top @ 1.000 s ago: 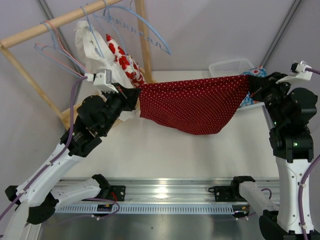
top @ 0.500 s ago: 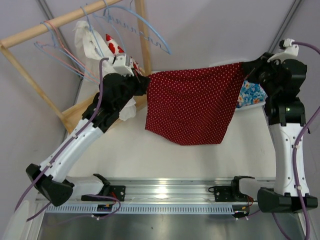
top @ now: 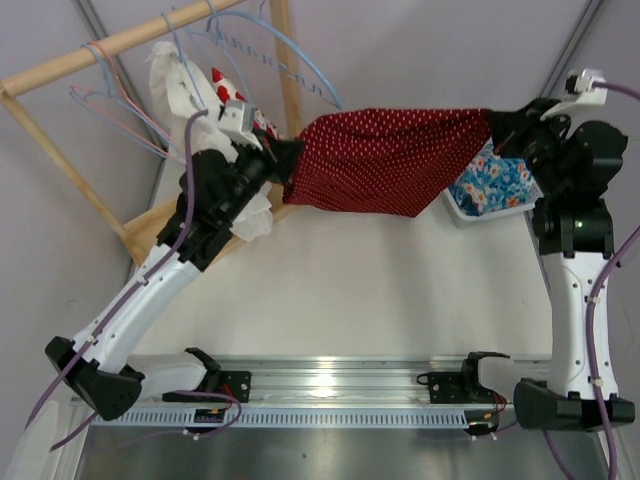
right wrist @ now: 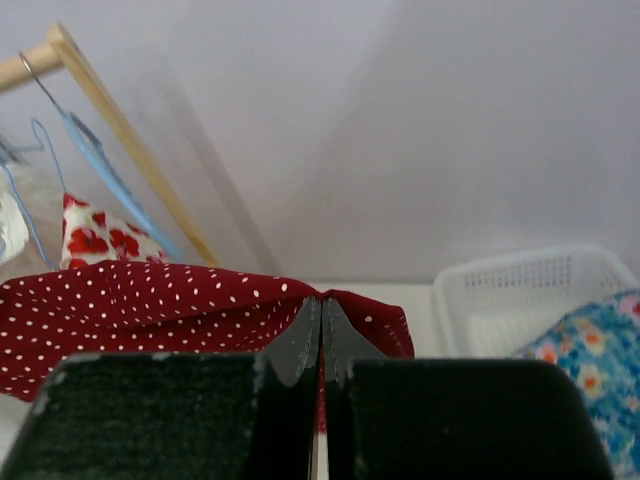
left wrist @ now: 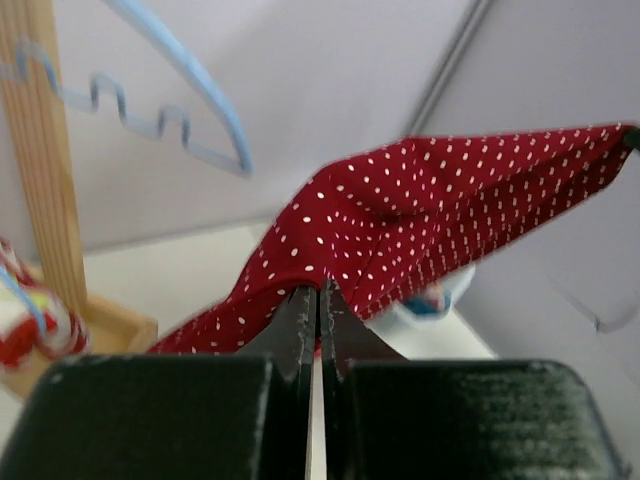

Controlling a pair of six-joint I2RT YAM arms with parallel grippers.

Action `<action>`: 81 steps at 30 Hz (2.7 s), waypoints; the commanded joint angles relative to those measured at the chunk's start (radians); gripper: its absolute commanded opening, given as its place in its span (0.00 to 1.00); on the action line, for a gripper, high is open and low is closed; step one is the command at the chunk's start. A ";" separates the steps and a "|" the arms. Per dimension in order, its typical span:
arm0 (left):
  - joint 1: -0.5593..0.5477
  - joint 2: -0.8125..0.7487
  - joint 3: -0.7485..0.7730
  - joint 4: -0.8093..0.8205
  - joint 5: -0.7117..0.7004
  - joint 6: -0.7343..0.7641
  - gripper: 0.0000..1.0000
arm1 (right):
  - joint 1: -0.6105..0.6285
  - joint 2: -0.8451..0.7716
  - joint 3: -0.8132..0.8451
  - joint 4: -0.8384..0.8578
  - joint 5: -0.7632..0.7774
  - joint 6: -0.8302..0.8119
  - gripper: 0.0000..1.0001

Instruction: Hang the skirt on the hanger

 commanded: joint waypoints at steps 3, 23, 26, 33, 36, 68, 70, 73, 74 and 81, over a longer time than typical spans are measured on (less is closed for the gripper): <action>-0.035 -0.141 -0.342 0.134 0.072 0.011 0.00 | -0.004 -0.199 -0.315 0.014 -0.042 -0.050 0.00; -0.467 -0.593 -0.733 -0.292 -0.037 -0.098 1.00 | 0.001 -0.578 -0.506 -0.777 -0.060 0.092 0.99; -0.467 -0.592 -0.623 -0.397 -0.153 -0.113 0.99 | 0.001 -0.496 -0.451 -0.791 -0.060 0.079 0.99; -0.464 -0.296 -0.491 -0.480 -0.346 -0.291 0.88 | 0.034 -0.452 -0.748 -0.350 -0.169 0.246 0.79; -0.445 -0.131 -0.483 -0.487 -0.382 -0.400 0.68 | 0.146 -0.374 -0.841 -0.120 -0.050 0.291 0.62; -0.125 0.546 -0.364 -0.116 -0.224 -0.402 0.03 | 0.300 0.739 -0.514 0.286 0.376 0.279 0.00; -0.105 0.589 -0.312 -0.099 -0.196 -0.379 0.02 | 0.271 0.757 -0.465 0.292 0.368 0.273 0.00; -0.088 0.641 -0.218 -0.121 -0.192 -0.314 0.02 | 0.242 0.785 -0.416 0.287 0.365 0.260 0.00; -0.083 0.655 -0.171 -0.135 -0.196 -0.304 0.02 | 0.237 0.794 -0.388 0.290 0.365 0.256 0.00; -0.066 0.697 0.011 -0.243 -0.175 -0.198 0.03 | 0.217 0.733 -0.294 0.228 0.249 0.202 0.00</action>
